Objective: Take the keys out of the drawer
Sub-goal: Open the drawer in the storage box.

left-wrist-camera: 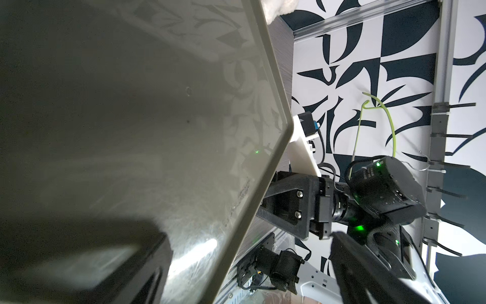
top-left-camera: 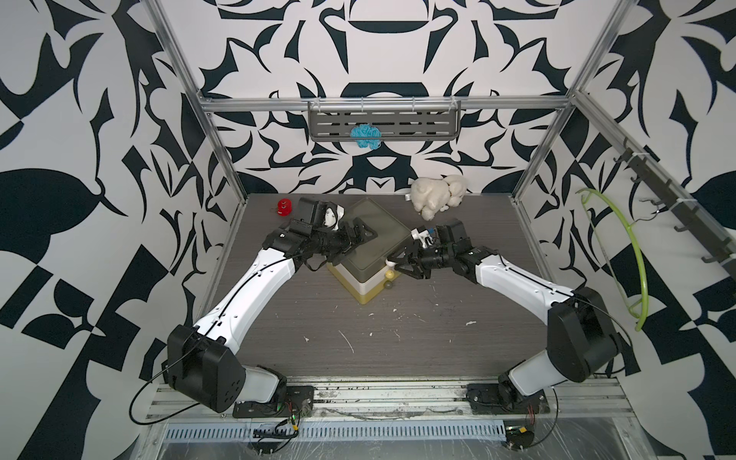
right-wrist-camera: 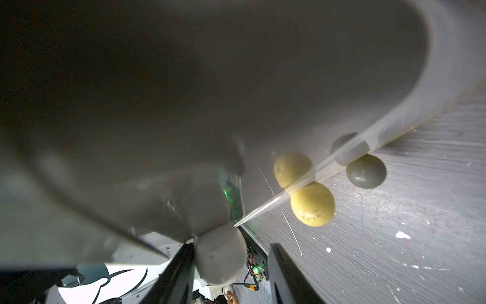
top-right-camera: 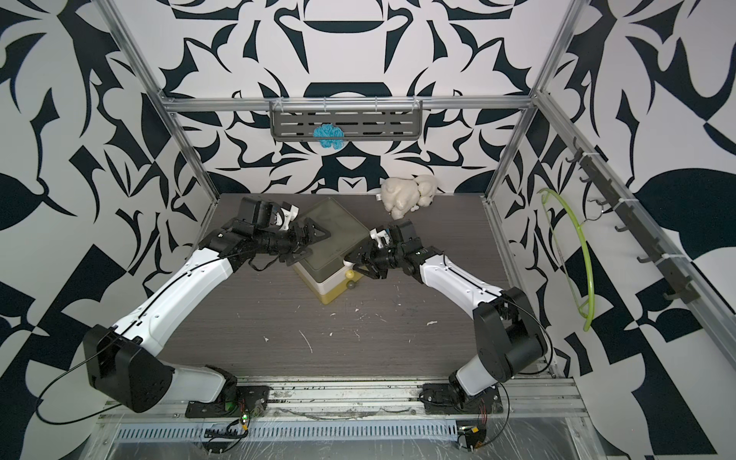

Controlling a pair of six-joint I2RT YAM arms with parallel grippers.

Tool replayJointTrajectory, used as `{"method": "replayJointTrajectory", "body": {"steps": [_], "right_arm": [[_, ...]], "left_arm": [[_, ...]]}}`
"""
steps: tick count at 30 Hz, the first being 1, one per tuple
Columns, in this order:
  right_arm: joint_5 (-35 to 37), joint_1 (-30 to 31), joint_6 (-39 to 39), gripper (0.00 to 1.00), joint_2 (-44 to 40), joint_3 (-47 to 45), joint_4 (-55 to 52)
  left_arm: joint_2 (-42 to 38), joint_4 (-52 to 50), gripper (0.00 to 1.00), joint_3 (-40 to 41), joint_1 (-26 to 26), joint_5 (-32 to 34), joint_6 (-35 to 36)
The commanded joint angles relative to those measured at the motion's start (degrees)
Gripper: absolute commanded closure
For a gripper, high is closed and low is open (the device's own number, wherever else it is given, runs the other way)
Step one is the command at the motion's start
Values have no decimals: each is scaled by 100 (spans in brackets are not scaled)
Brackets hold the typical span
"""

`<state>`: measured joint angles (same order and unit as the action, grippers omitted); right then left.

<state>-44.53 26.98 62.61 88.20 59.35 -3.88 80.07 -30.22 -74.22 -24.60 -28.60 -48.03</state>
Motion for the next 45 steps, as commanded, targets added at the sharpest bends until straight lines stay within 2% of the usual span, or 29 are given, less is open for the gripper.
{"method": "replayJointTrajectory", "body": {"steps": [1,6,17,19,23,26,34,45], "right_arm": [[-8,198,13,52,-10,4,488],[57,194,47,58,13,-21,656],[77,202,326,57,48,-266,1633],[125,202,337,60,15,-324,1719],[195,202,340,72,-75,-436,1864],[239,202,315,74,-165,-518,1884],[246,24,73,76,-624,-877,1431],[164,-381,-364,77,-1932,-1763,302]], "left_arm": [[3,-35,0,170,25,-115,48],[-35,-26,0,248,25,-146,37],[-80,-32,0,344,25,-190,13],[-79,-19,0,354,25,-198,-11],[-68,-9,0,355,25,-193,-18],[-45,-1,0,346,25,-191,-28],[6,9,1,329,25,-172,-30],[33,2,1,359,25,-120,-40]]}}
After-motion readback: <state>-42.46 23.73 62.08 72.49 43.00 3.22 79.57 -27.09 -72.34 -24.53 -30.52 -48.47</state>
